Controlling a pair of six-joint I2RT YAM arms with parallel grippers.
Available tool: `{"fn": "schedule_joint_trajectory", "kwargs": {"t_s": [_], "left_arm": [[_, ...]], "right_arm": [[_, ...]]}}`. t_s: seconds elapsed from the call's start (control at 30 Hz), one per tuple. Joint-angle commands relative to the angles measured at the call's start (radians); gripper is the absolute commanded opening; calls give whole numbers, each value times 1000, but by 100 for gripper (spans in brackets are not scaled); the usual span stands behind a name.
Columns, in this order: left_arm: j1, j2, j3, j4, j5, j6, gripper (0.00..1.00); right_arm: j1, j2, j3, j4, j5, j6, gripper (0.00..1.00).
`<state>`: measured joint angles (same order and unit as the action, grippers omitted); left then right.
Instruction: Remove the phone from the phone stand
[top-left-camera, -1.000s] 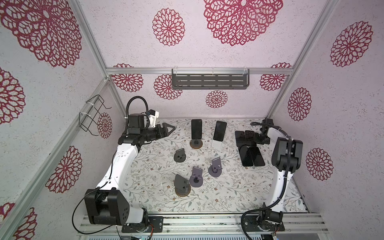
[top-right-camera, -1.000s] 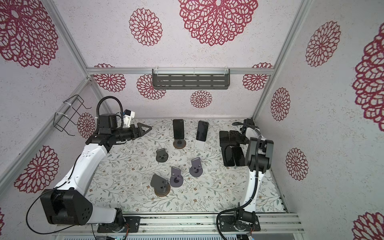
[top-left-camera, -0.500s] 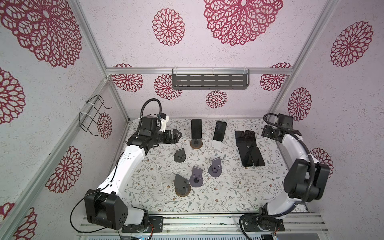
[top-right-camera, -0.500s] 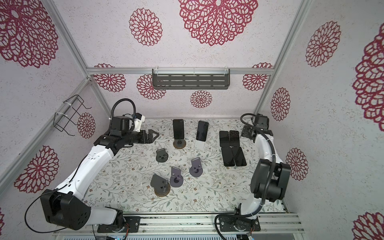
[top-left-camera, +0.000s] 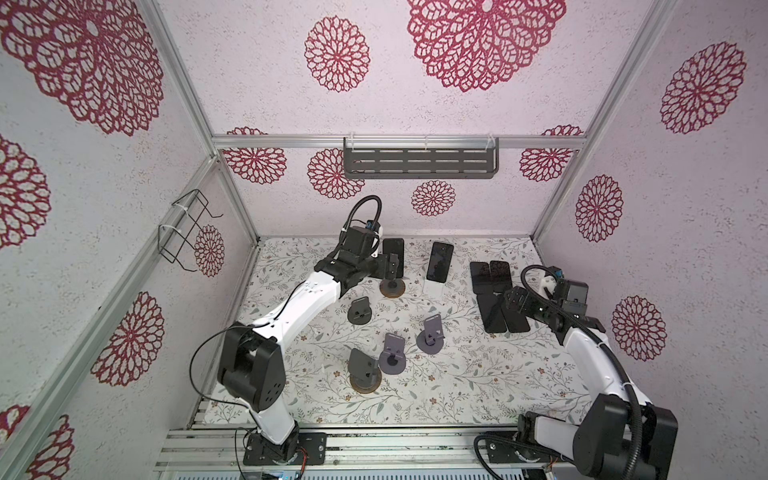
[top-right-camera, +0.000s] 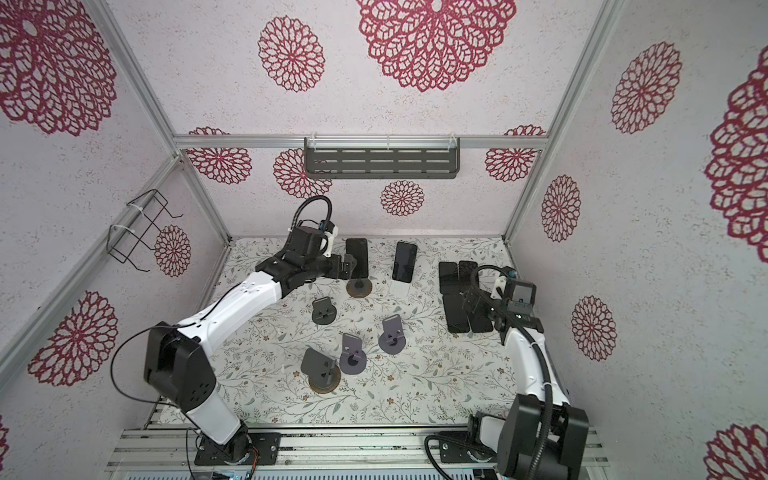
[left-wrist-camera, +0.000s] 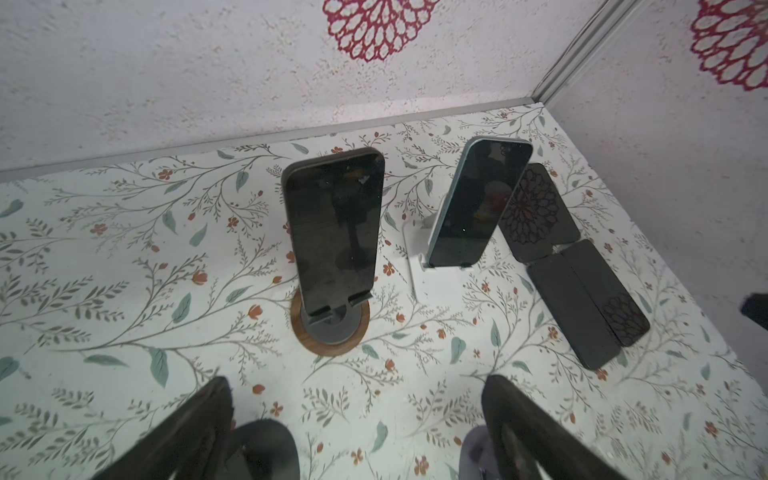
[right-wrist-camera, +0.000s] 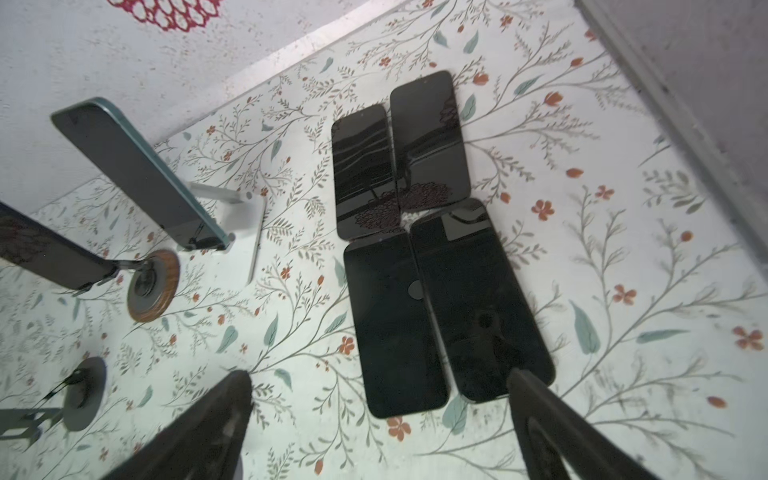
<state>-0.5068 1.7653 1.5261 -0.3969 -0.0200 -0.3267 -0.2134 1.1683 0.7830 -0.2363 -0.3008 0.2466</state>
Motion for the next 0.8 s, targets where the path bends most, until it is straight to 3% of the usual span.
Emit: {"fn": "schedule_joint_trajectory", "kwargs": {"t_s": [0.0,0.1,0.3,0.63,0.77], "left_arm": [[-4,71,78,78,-71,-51,97],[-6,144,130,111,-96,-73,97],[-9,303,252,94,-104,-85,97],[-18,423,360,52,-162,-81,99],[-24,434,365,46,-181,-78,87]], "right_arm": [[-3,-68,-11,8,-60,85,99],[-1,-126,-47,-34,-89,143,99],[0,-178,-53,-166,-65,74,99],[0,-154,-64,-136,-101,98,98],[-1,-155,-69,-136,-89,88,98]]}}
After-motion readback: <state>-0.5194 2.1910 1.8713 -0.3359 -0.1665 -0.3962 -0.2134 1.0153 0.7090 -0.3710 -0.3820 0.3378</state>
